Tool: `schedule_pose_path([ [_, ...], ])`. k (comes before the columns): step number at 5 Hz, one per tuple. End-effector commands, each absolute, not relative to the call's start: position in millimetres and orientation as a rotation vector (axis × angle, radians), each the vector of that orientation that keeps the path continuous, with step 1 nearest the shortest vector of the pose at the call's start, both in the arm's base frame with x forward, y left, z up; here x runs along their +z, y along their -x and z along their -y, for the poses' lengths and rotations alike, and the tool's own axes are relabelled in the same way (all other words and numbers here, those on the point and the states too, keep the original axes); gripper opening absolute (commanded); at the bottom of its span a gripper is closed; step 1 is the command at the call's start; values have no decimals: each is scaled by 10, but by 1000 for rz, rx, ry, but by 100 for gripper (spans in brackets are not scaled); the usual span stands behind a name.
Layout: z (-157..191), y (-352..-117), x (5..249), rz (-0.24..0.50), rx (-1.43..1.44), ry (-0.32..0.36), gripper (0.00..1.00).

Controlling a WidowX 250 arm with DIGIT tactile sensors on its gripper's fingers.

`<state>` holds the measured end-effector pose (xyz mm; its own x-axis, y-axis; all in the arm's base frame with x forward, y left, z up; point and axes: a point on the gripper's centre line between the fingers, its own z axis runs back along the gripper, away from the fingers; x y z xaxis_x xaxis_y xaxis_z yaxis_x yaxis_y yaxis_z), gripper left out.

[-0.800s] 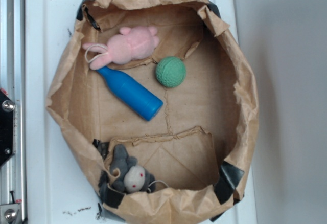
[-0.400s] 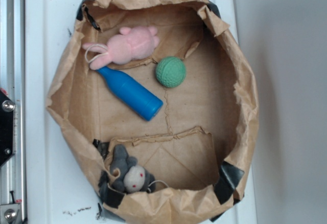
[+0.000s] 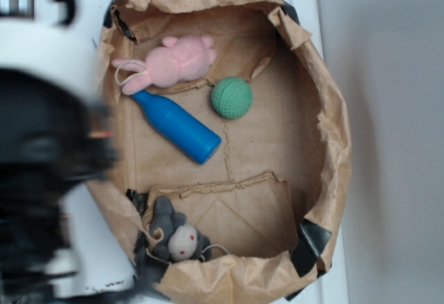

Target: Grab the gray animal.

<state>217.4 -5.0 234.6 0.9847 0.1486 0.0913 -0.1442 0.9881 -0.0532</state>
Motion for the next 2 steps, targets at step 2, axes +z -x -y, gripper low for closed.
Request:
schedule_pose_path([
  [2, -334, -2848, 1913, -30, 637, 275, 100],
])
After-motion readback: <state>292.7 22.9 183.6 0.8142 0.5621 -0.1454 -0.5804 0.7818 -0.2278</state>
